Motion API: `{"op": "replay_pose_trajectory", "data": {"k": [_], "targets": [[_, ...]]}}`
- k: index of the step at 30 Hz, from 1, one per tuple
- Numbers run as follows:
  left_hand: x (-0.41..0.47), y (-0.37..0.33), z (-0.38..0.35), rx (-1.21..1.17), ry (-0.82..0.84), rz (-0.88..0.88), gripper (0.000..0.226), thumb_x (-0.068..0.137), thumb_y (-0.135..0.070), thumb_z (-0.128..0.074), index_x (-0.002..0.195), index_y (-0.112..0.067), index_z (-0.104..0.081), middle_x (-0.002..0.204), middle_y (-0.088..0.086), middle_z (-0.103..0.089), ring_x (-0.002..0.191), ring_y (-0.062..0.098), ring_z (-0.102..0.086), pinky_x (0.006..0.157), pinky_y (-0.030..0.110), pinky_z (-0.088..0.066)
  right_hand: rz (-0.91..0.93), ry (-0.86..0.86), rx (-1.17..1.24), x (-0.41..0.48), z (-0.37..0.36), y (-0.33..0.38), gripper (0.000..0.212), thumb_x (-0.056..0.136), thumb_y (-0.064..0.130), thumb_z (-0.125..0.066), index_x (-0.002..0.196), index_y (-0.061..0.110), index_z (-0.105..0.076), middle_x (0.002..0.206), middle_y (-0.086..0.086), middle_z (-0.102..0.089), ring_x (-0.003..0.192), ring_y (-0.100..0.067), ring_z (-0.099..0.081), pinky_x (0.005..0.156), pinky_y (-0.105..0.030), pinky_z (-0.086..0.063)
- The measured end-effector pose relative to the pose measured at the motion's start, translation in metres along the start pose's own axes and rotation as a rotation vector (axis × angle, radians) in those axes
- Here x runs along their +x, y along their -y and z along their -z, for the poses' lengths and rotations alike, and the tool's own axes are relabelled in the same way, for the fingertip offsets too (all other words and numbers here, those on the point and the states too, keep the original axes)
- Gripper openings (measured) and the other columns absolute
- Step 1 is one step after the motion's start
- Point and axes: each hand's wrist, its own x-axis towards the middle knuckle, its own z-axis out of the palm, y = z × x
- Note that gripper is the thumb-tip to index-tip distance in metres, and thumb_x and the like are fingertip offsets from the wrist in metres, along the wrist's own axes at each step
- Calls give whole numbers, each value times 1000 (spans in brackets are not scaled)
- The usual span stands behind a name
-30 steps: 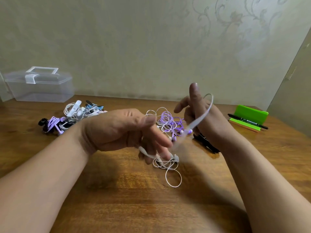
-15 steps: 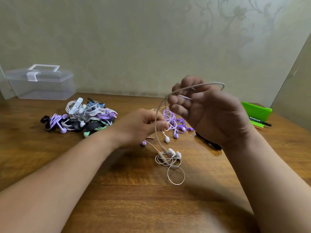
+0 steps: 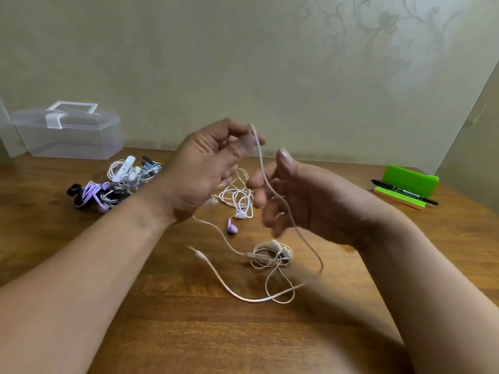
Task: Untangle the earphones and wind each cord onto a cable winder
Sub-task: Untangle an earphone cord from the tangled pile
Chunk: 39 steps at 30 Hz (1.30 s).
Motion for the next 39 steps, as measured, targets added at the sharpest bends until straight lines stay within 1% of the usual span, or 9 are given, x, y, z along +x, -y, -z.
{"op": "replay_pose_trajectory", "data": {"k": [2,7,10,14,17,20,26,32,39], "targets": [[-3,1,-7,104,29,0,13,102,-12,-56,106,-4,-65,60,3,-55,49,7,-50,49,17,-42,31,9,-16,2,-6,-1,43,101,45,-50,115,7,-63,91,-15,-61,72,-25,-64,65,-34,-58],[3,10,6,254,-69,62,11,99,-20,-65,97,-9,-68,57,-7,-46,47,5,-32,44,16,-30,267,-272,83,2,7,9,31,102,30,-56,72,22,-54,62,3,-17,44,-6,-18,37,-20,-16],[5,16,16,301,-36,117,20,93,-31,-65,90,-11,-69,59,-6,-52,52,8,-41,51,19,-38,432,-434,269,-7,28,21,44,96,40,-58,61,27,-35,58,6,-15,43,-9,-15,36,-22,-20],[3,28,14,314,10,135,15,100,-21,-62,96,-11,-72,71,8,-58,64,11,-51,62,21,-45,207,-610,-103,-6,34,8,38,97,25,-67,61,18,-60,53,-1,-49,48,-15,-49,50,-24,-45],[2,28,10,264,19,126,19,93,-29,-65,96,-12,-74,80,21,-58,65,12,-51,63,21,-45,66,-707,-508,2,23,-6,32,106,27,-52,87,13,-74,81,0,-76,82,-14,-72,74,-27,-54],[2,28,7,271,25,122,14,96,-22,-66,97,-11,-75,79,16,-61,66,14,-50,61,25,-44,61,-690,-489,6,13,-6,44,109,45,-42,107,15,-74,98,-1,-80,97,-19,-75,88,-37,-56],[-7,28,-1,299,75,188,17,93,-37,-69,100,-22,-74,80,7,-63,63,34,-59,51,57,-58,-20,-472,-666,10,-4,-13,39,106,46,-52,102,14,-75,68,3,-67,59,-14,-61,57,-31,-50],[-9,36,7,466,177,296,17,100,-19,-67,116,-26,-66,96,4,-62,64,16,-60,63,46,-64,308,-843,-281,9,18,-2,37,104,29,-55,75,13,-70,59,4,-43,51,-13,-37,53,-30,-35],[-8,35,4,542,130,388,26,106,-17,-50,100,-27,-74,73,-9,-63,60,29,-69,51,24,-50,475,-770,183,9,22,7,40,102,20,-46,64,15,-57,83,-7,-71,94,-22,-73,87,-36,-55]]}}
